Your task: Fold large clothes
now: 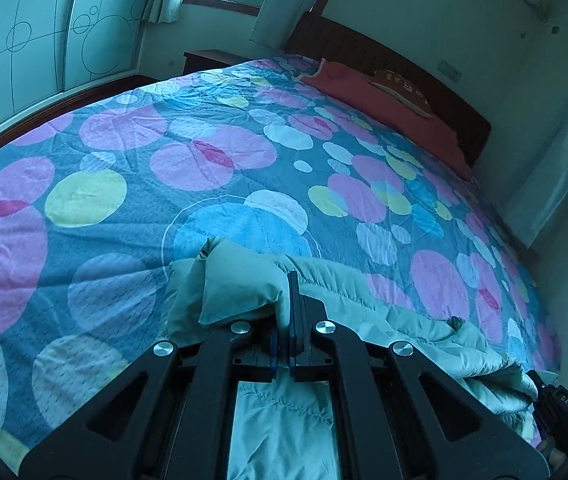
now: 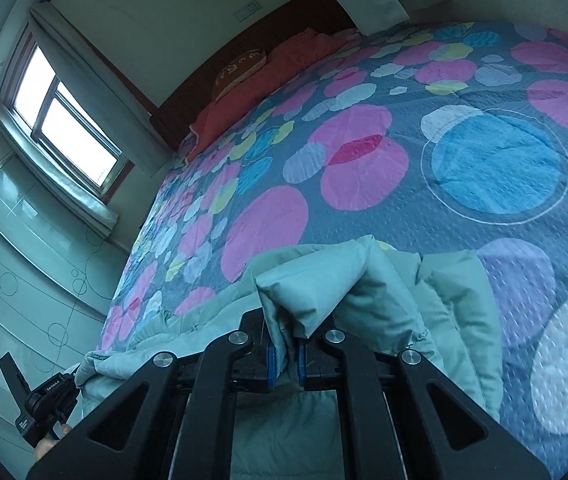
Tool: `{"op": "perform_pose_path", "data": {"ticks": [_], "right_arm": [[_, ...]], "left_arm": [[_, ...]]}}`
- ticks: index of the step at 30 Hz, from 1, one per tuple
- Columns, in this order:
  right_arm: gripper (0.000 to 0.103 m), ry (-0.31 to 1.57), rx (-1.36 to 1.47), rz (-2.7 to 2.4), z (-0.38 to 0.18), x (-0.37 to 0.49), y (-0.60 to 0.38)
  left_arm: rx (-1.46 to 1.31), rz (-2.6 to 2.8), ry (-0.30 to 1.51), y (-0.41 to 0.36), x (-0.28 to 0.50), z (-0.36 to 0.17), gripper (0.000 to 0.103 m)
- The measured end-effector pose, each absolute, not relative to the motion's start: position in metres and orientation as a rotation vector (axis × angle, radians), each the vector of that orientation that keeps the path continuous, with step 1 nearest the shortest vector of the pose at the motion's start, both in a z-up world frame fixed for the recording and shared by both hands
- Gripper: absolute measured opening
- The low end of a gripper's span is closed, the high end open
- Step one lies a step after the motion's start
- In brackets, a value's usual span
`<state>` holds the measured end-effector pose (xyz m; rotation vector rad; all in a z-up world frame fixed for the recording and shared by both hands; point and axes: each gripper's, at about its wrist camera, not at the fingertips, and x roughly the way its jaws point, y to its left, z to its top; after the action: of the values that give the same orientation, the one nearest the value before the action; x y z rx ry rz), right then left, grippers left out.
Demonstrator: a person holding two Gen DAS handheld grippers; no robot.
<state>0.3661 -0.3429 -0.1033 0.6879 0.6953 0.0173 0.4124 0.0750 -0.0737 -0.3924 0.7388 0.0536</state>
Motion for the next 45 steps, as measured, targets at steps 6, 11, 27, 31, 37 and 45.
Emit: {"op": "perform_pose_path", "data": {"ticks": [6,11,27,31,37,45], "right_arm": [[0.007,0.755,0.648,-0.014,-0.128,0.415,-0.344],[0.010,0.803,0.652,-0.009,-0.144,0.432,-0.343],[0.055,0.773,0.450,0.053,-0.105,0.415,-0.295],[0.055,0.808,0.339,0.074,-0.111,0.432,-0.264],[0.055,0.871,0.180,0.076,-0.131,0.457,-0.235],[0.055,0.913,0.152,0.054,-0.150,0.469,-0.231]], "left_arm": [[-0.316,0.091,0.791,0.065,0.457,-0.103,0.003],[-0.300,0.087,0.841,0.062,0.475,-0.119,0.004],[-0.201,-0.018,0.780,0.044,0.436,-0.079,0.056],[-0.162,-0.013,0.808,0.030,0.449,-0.097,0.056],[-0.105,0.009,0.880,0.019,0.474,-0.126,0.058],[-0.029,0.011,0.911,0.006,0.486,-0.139,0.061]]}}
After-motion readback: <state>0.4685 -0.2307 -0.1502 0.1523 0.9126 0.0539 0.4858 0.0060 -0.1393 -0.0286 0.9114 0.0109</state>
